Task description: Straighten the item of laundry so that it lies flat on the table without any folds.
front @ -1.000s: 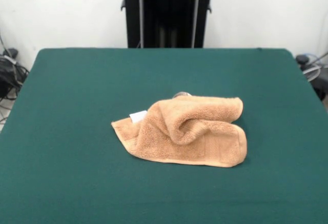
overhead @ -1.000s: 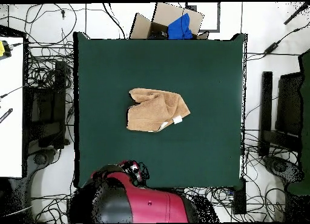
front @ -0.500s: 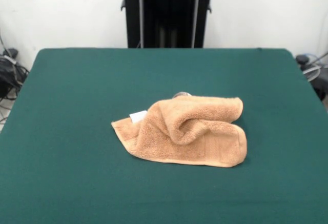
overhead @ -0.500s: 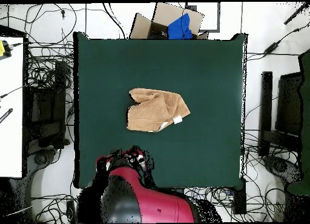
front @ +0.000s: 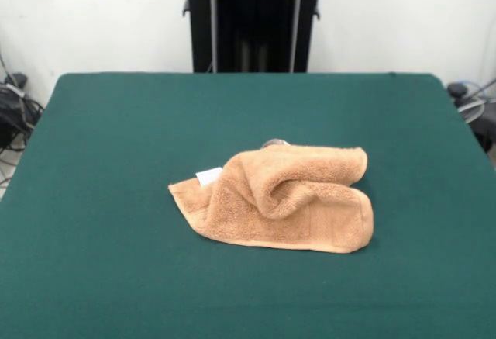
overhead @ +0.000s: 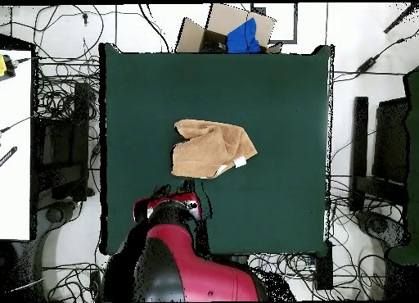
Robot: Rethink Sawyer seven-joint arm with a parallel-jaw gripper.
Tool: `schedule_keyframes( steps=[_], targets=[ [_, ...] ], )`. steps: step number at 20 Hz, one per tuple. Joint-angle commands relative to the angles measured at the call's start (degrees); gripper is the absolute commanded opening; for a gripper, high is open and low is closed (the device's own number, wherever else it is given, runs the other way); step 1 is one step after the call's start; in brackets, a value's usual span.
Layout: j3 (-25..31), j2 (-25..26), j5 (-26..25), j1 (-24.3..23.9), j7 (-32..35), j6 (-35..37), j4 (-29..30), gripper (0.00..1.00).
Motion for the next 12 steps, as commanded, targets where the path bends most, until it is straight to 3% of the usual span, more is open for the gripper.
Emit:
schedule_keyframes(
  steps=[1, 3, 12],
  targets=[
    [-5.13, 4.92, -5.96, 4.11, 18.79, 16.04, 1.77, 1.0],
    [-5.59, 6.1, -6.37, 4.78, 19.21, 16.71, 1.78, 1.0],
    [-0.29, 12.88, -2.47, 0.72, 11.57, 3.81, 4.84, 1.0]
  ],
)
